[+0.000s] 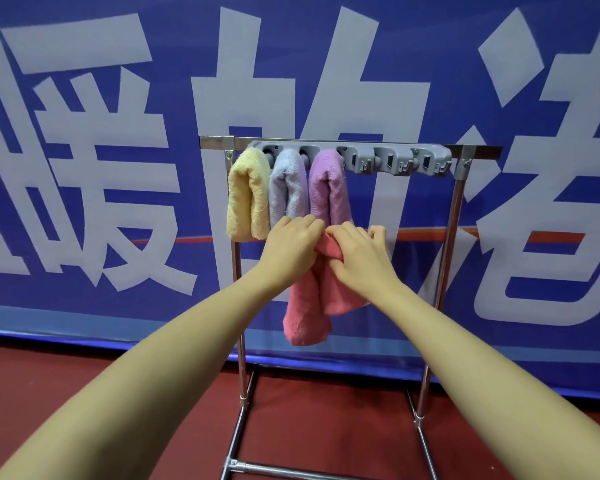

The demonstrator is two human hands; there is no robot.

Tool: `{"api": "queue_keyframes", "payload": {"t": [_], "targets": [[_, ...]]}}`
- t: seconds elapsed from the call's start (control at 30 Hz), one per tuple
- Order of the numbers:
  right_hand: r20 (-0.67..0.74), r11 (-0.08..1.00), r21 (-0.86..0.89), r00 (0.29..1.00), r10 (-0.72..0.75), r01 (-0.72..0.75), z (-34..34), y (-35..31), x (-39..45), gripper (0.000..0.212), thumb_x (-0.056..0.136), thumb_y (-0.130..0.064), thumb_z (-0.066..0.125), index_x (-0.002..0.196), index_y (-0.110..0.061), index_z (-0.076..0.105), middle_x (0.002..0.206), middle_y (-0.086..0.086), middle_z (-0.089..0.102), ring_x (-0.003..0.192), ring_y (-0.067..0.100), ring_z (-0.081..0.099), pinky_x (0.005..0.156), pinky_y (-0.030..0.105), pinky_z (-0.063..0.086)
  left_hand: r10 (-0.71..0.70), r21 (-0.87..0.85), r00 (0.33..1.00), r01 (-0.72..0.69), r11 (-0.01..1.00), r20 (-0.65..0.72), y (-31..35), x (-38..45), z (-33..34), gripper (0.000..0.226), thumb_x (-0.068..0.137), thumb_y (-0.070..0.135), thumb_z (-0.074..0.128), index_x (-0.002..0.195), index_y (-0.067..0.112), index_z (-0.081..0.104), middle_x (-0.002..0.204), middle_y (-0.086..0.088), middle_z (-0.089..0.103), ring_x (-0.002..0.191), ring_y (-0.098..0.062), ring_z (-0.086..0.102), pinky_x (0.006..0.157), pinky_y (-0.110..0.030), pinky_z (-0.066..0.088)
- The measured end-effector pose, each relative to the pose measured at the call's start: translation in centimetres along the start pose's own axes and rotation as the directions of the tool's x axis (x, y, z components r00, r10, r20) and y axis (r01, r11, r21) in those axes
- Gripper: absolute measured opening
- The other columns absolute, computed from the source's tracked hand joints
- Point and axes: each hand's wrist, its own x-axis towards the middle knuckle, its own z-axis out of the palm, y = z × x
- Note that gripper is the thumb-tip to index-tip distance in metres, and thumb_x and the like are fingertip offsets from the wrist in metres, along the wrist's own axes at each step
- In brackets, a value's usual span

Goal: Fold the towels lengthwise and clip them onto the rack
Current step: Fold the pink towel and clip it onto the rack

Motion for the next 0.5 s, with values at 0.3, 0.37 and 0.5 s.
{"api": "queue_keyframes", "payload": {"t": [0.3,0.37,0.5], "targets": [[-0.314,0.981,-0.192,0.949,-0.027,-0.035,-2.0,0.8,1.7,0.019,0.067,-0.008,0.047,0.081,-0.010,0.060,0.076,0.005,0.054,0.061,0.026,0.051,0.069,0.034,0.021,-0.112,0.259,0.994,0.111,0.959,-0.011,0.3,-1.0,0.8,0.024,0.064,0.021,0.072,0.081,0.012,0.059,0.066,-0.001,0.055,0.056,-0.025,0.053,0.057,-0.032,0.038],[-0.335,0.972,-0.221,0.942,0.001,-0.080,-2.4,1.5,1.7,0.020,0.067,-0.008,0.048,0.083,-0.010,0.059,0.078,0.006,0.053,0.062,0.026,0.050,0.069,0.034,0.022,-0.183,0.237,0.983,0.176,0.955,0.007,0.0,-0.9,0.5,0.034,0.049,0.007,0.077,0.076,0.010,0.057,0.062,-0.004,0.055,0.051,-0.027,0.054,0.051,-0.029,0.040],[-0.357,0.950,-0.271,0.933,0.050,-0.154,-2.9,3.0,1.8,0.028,0.067,-0.005,0.039,0.089,-0.008,0.058,0.081,0.007,0.055,0.065,0.026,0.051,0.072,0.033,0.024,-0.175,0.192,0.985,0.170,0.966,0.007,-0.1,1.2,-0.7,0.040,0.042,0.001,0.078,0.071,0.009,0.051,0.059,-0.005,0.053,0.045,-0.028,0.053,0.048,-0.027,0.035]]}}
